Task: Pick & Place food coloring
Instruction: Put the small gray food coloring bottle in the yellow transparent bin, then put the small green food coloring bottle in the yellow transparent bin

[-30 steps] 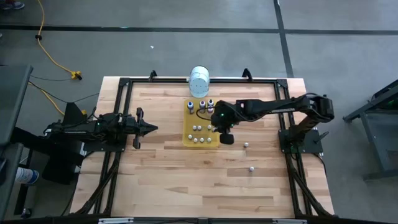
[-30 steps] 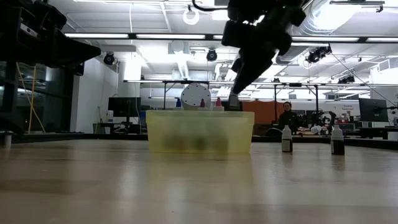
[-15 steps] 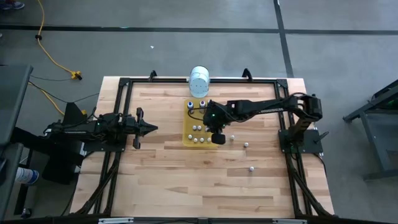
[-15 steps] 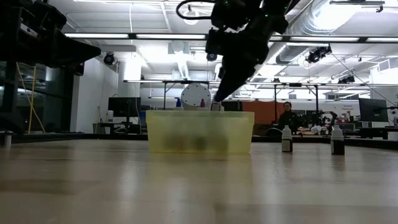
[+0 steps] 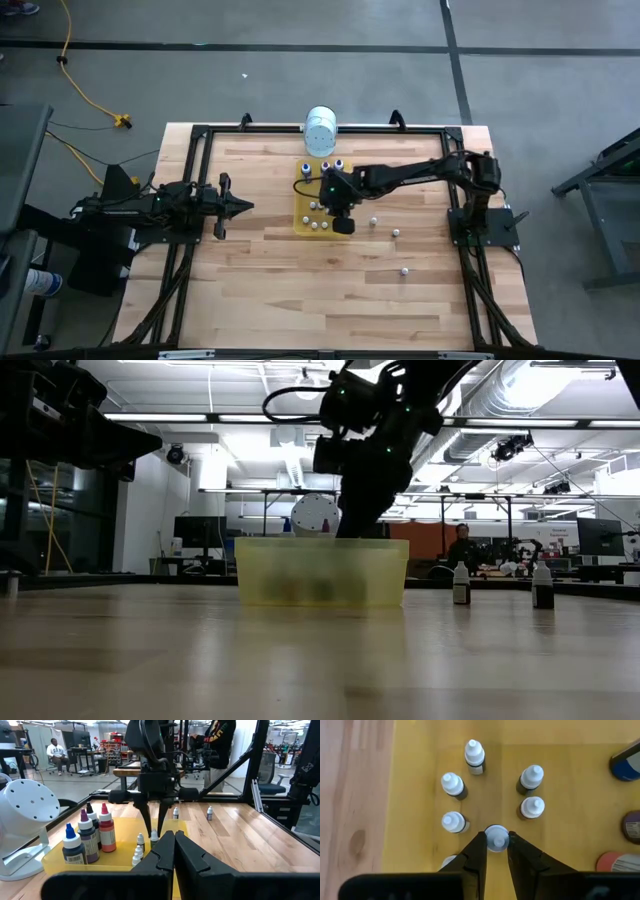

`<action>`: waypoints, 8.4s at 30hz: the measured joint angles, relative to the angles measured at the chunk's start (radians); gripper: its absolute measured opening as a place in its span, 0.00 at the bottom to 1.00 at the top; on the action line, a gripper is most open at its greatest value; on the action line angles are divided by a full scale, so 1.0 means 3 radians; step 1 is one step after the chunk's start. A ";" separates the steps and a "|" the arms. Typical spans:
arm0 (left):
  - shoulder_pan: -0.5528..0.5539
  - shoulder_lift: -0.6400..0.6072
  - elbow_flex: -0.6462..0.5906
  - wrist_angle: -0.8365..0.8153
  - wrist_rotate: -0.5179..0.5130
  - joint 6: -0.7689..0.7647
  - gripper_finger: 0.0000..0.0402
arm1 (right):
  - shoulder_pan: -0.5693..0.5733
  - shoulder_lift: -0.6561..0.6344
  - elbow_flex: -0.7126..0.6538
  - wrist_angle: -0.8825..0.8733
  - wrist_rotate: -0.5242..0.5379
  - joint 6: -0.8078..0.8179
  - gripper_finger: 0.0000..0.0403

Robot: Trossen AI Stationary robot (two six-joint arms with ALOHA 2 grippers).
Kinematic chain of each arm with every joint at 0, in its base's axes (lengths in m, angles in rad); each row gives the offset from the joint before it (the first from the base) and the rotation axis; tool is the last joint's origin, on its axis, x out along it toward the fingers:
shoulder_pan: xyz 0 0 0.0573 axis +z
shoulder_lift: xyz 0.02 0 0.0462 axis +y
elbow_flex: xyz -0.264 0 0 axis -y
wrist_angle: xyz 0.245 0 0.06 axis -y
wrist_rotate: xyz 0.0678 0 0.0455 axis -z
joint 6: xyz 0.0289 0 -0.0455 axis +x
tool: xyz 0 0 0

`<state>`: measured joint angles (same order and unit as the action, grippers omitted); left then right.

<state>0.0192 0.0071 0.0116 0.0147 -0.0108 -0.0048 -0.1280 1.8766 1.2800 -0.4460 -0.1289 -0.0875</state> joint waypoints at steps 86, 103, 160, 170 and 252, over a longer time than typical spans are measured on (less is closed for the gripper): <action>0.0000 -0.0001 0.0000 -0.0003 0.0001 0.0000 0.00 | 0.0000 -0.0543 0.0000 -0.0851 0.0085 -0.0019 0.34; 0.0000 -0.0001 0.0000 -0.0003 0.0000 0.0000 0.00 | 0.0134 -0.1309 -0.1019 -0.0547 0.0349 0.0168 0.34; -0.0001 -0.0001 0.0000 -0.0001 0.0001 0.0000 0.00 | 0.0261 -0.1318 -0.1923 0.0386 0.0323 0.0290 0.50; -0.0001 -0.0001 0.0000 -0.0003 0.0000 0.0000 0.00 | 0.0262 -0.1318 -0.1923 0.0358 0.0404 0.0329 0.37; 0.0000 0.0000 0.0000 -0.0001 0.0000 0.0000 0.00 | 0.0168 -0.0290 -0.0277 -0.0218 0.0464 0.0379 0.17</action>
<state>0.0191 0.0071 0.0116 0.0143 -0.0107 -0.0048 -0.0777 1.7897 1.1969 -0.5114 0.0102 0.0261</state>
